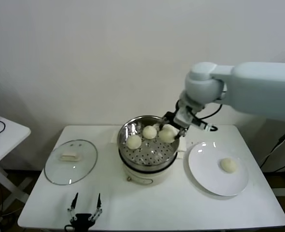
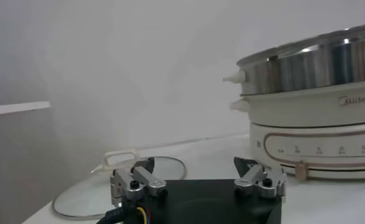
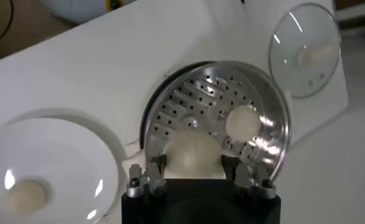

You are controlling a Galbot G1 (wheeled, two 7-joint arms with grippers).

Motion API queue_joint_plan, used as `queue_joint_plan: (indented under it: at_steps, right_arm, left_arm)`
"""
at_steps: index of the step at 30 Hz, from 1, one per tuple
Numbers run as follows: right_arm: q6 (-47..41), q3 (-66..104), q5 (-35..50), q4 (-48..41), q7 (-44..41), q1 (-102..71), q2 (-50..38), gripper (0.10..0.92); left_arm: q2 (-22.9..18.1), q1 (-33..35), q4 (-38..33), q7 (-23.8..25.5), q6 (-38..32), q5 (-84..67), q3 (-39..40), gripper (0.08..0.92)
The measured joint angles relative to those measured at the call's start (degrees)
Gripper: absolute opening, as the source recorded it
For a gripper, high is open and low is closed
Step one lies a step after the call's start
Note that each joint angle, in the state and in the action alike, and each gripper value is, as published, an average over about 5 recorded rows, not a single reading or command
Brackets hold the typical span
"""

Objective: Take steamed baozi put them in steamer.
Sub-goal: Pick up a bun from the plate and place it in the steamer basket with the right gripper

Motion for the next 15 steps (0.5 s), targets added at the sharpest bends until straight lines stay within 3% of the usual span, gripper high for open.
queue_joint_plan:
  at_steps: [15]
  right_arm:
    - [3.65, 3.6, -11.29, -4.91, 2.49, -14.45, 6.78, 0.628]
  left_arm:
    - [0.1, -0.07, 0.55, -0.02, 0.06, -0.05, -0.5, 0.823]
